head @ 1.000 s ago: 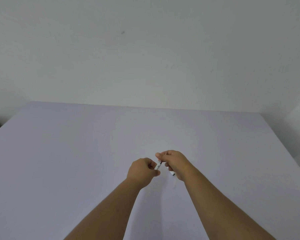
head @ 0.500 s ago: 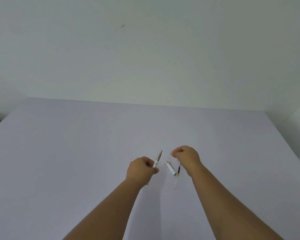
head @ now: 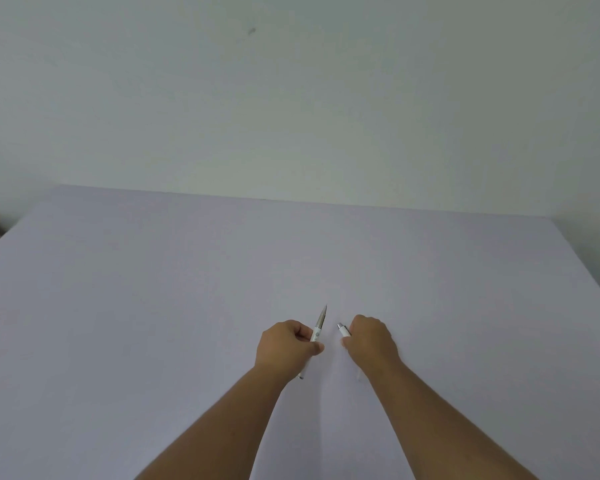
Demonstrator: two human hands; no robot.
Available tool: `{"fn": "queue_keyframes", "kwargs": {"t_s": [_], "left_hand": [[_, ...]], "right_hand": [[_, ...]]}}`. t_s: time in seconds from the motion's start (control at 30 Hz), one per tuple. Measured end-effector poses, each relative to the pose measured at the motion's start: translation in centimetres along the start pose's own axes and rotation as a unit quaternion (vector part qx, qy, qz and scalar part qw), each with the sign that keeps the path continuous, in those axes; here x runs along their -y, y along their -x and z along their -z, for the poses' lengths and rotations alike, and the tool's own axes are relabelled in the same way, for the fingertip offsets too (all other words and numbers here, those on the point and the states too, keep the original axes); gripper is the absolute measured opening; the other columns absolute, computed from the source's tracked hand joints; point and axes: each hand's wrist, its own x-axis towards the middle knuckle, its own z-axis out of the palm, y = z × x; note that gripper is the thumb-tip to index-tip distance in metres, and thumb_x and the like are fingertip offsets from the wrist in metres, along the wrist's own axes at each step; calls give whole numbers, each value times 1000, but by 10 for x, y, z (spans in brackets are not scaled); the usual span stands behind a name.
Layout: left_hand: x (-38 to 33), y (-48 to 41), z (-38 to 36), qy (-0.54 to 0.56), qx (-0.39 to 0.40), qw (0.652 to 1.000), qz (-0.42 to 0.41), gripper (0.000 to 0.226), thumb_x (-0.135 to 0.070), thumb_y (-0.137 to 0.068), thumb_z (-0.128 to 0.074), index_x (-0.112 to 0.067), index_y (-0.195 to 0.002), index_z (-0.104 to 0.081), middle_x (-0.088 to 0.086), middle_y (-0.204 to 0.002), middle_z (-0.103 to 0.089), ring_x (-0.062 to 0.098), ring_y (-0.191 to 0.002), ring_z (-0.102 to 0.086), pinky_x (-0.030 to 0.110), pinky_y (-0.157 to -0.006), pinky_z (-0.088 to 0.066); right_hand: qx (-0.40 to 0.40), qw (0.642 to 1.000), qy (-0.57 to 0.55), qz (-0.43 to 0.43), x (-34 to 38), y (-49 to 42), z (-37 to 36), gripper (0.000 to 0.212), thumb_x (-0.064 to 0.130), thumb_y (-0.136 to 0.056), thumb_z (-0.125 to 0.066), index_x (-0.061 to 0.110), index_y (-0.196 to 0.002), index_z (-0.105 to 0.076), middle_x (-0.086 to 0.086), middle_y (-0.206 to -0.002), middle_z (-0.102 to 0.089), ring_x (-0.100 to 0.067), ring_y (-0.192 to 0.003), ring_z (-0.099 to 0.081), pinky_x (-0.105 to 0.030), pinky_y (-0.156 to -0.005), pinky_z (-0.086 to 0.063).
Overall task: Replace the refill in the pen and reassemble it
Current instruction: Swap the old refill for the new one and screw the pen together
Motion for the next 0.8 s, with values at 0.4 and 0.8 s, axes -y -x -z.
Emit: {"fn": "queue_keyframes", "kwargs": {"t_s": [0.4, 0.8], "left_hand": [[-8, 10, -1, -6, 13, 1000, -8, 13, -22, -67, -78, -24, -70, -66, -4, -73, -68, 17, -74, -67, 38, -79, -58], [-8, 16, 1, 21, 13, 1000, 5, 11, -19, -70, -76, -20, -71, -65, 1, -78, -68, 19, -72, -63, 42, -80, -58]], "right_hand": [[35, 832, -552, -51, 23, 5, 43, 12, 14, -89, -58, 11, -84, -68, -5, -86, -68, -12, -64, -53, -24, -60, -44], [121, 882, -455, 6, 23, 23, 27, 21, 21, -91, -56, 7, -97, -70, 1, -78, -66, -12, -65, -49, -25, -65, -45]]}}
